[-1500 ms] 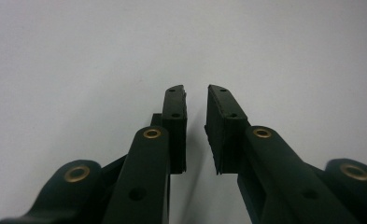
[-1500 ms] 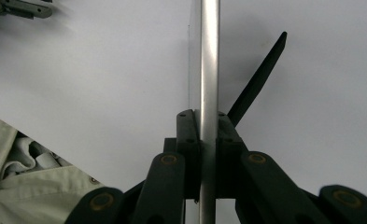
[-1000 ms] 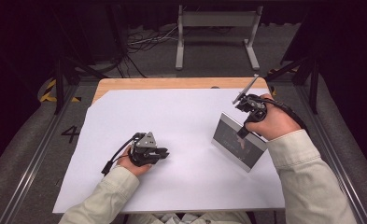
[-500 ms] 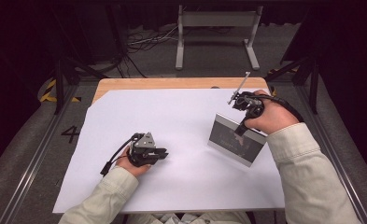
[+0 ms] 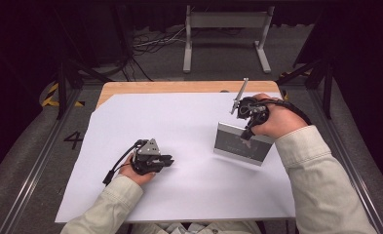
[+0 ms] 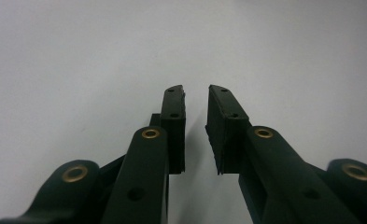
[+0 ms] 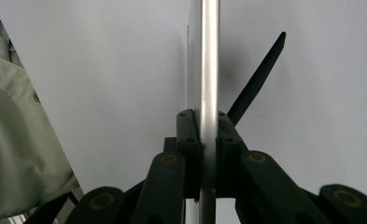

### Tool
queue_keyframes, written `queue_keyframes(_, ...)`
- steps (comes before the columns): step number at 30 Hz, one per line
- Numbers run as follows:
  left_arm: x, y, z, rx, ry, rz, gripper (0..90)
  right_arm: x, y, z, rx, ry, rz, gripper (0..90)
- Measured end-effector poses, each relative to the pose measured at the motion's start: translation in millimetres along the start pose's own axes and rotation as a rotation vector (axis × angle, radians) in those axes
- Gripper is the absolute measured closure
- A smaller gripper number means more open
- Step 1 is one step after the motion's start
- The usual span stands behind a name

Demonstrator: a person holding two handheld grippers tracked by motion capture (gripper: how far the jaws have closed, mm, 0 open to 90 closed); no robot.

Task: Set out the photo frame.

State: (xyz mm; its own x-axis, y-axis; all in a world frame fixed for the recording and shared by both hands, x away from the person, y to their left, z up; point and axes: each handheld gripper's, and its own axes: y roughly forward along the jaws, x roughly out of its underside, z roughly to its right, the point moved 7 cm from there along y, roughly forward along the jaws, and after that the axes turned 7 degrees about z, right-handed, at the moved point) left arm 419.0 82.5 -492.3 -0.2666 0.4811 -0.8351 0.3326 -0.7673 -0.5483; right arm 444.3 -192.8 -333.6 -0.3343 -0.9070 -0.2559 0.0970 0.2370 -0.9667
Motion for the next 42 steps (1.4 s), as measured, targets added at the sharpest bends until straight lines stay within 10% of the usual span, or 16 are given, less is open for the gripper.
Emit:
queue_keyframes(24,8.0,-9.2,-0.9,-0.02,-0.018,0.003,76.8,-40.8,17.8,-21.0,-0.092,-0.26,-0.001,83.7)
queue_keyframes(42,8.2,-8.9,-0.8,-0.018,-0.015,-0.002,76.5,-45.8,29.0,-25.2,-0.127,-0.315,-0.021,83.7)
